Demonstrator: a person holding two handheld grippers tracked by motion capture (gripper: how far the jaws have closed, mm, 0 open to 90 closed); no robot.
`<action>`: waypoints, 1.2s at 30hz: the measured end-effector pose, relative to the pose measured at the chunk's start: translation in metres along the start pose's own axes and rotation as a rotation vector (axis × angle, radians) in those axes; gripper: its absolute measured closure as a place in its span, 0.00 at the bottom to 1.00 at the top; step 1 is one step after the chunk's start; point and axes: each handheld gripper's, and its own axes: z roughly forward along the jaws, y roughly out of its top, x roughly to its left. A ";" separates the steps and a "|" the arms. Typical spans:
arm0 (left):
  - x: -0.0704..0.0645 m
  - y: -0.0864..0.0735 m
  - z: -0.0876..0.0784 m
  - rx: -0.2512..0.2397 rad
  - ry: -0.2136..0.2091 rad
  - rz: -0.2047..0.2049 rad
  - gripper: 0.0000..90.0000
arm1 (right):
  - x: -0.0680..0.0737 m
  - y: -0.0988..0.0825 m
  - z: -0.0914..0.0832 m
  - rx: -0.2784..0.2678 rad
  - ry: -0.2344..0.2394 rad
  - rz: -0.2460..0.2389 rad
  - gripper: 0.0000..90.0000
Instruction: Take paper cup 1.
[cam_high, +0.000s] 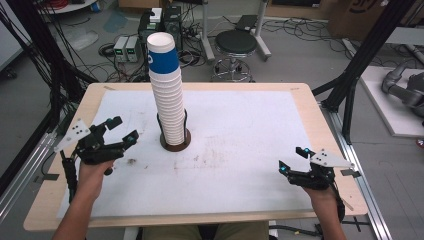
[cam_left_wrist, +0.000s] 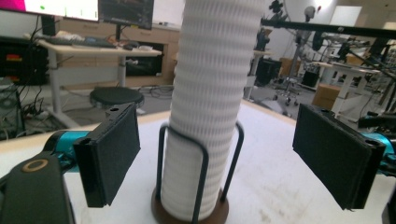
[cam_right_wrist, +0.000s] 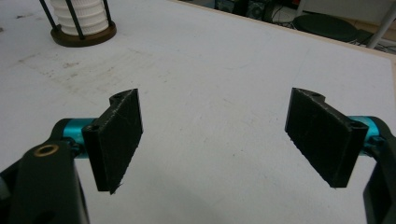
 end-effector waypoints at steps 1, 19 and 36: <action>0.000 0.009 0.002 -0.006 -0.012 0.006 0.16 | 0.000 0.000 0.000 0.000 0.002 -0.001 0.21; -0.006 0.111 0.054 0.033 -0.092 0.083 0.16 | 0.001 0.002 -0.001 0.000 0.008 -0.002 0.22; -0.014 0.165 0.102 0.088 -0.085 0.084 0.16 | 0.000 0.002 -0.001 -0.003 0.020 0.005 0.22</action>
